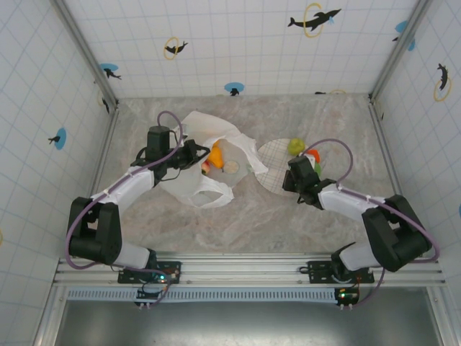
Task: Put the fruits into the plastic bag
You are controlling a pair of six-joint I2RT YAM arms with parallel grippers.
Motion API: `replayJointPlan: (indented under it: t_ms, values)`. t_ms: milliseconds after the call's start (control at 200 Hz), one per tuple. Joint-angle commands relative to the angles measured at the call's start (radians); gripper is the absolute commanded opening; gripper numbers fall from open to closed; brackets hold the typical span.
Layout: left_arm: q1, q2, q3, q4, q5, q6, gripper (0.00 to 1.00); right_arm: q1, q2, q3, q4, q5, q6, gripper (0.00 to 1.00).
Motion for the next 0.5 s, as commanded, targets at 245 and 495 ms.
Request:
replayJointPlan:
  t_ms: [245,495]
  values:
    - [0.005,0.011,0.007,-0.010,0.011,-0.008,0.00,0.114,-0.262,-0.008,0.244,-0.004,-0.205,0.55]
    - [0.005,0.009,0.007,-0.010,0.011,-0.008,0.00,0.322,-0.172,0.157,0.317,-0.111,-0.415,0.56]
